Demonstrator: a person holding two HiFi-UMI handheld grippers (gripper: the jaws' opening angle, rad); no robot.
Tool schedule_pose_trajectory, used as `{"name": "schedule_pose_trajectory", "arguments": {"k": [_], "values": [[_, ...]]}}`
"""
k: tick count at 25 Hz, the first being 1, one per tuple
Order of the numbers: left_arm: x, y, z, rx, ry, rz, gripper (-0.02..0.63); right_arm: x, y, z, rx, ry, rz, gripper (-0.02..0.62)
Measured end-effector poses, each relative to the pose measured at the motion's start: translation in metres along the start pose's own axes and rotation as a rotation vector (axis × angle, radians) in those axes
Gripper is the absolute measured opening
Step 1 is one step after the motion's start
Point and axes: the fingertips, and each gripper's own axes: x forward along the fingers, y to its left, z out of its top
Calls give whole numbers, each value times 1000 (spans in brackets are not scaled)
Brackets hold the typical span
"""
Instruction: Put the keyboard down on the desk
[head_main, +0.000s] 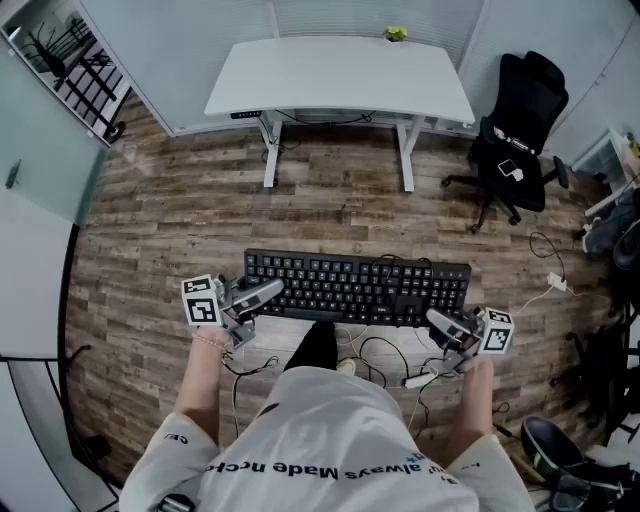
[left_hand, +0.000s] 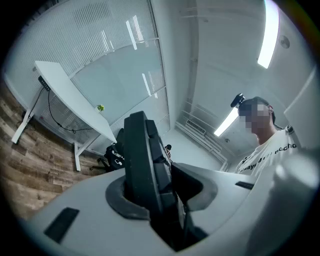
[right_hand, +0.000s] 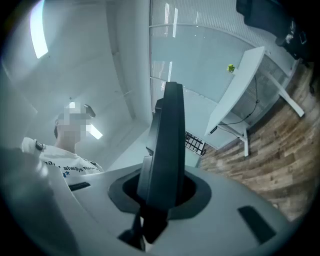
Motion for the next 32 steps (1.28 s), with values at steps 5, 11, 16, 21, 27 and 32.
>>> {"name": "schedule_pose_trajectory", "arguments": {"k": [5, 11, 16, 21, 27, 32], "values": [[0, 5, -5, 1, -3, 8, 138, 0, -2, -1, -6, 0, -5, 86], [-1, 11, -9, 16, -4, -7, 138, 1, -5, -4, -22, -1, 2, 86], [18, 33, 21, -24, -3, 10, 138, 14, -18, 33, -15, 1, -24, 103], [32, 74, 66, -59, -19, 20, 137, 48, -48, 85, -6, 26, -39, 104], [30, 114, 115, -56, -19, 13, 137, 92, -74, 121, -12, 23, -39, 104], [33, 143, 149, -52, -12, 0, 137, 119, -93, 146, -21, 12, -49, 104]]}}
